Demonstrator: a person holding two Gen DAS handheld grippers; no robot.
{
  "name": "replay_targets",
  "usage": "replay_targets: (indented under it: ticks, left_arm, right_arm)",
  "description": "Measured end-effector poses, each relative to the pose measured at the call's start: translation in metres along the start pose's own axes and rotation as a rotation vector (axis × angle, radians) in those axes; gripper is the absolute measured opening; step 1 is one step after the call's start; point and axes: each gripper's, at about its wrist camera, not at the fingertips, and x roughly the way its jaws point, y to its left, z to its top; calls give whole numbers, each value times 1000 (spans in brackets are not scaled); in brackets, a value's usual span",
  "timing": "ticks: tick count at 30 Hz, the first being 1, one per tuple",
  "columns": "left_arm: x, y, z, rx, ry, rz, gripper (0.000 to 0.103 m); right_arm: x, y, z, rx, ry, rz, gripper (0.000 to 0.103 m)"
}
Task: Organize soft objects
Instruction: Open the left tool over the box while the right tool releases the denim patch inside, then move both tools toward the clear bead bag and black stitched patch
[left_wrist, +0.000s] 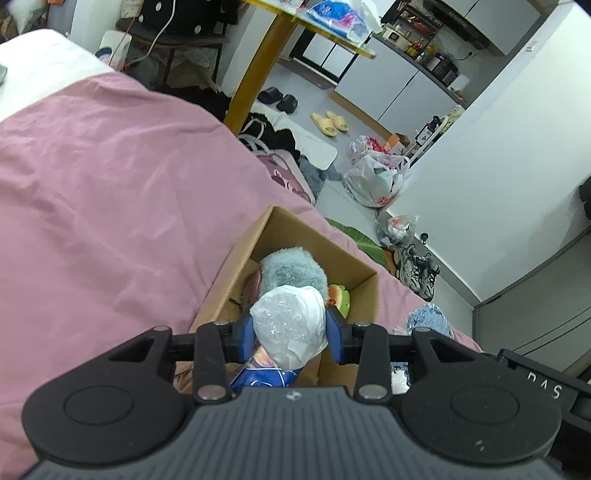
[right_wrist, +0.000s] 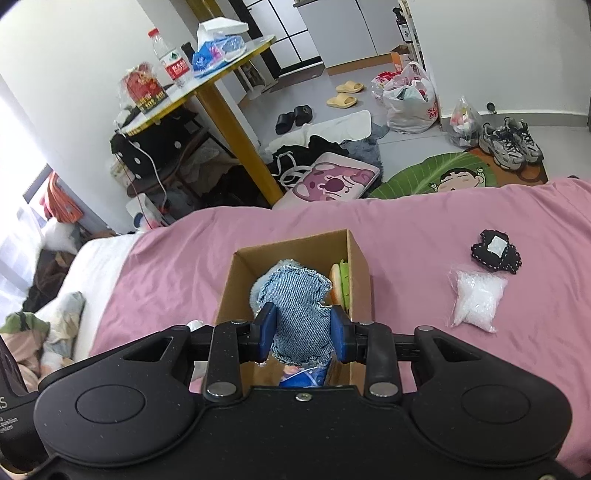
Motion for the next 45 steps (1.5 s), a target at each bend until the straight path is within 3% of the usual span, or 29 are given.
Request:
replay_targets:
  ticks: [10, 16, 23, 25, 27, 30, 37, 45]
  left_arm:
    - [15, 10, 3, -4, -20, 42, 41]
    - [25, 17, 4, -27, 13, 35, 43]
    - [27, 18, 7, -29, 15, 54, 50]
    - [26, 16, 6, -17, 14, 64, 55]
    - [24, 14, 6, -4, 3, 85, 70]
    - [20, 10, 7, 15, -18, 110, 81]
    - [13, -9, 3, 88, -14, 127, 89]
    - [-4, -40, -9, 209, -63, 151, 102]
  right_arm:
    - [35, 1, -1, -11, 41, -29, 32]
    - [48, -1, -3, -4, 59, -44, 34]
    - [45, -4, 0, 5, 41, -35, 52]
    - [42, -7, 0, 10, 35, -39, 53]
    - [38, -10, 0, 18, 33, -42, 53]
    - [30, -15, -1, 18, 28, -46, 58]
    - [6, -36, 6, 24, 0, -50, 72]
    - [-21, -65, 14, 53, -35, -43, 99]
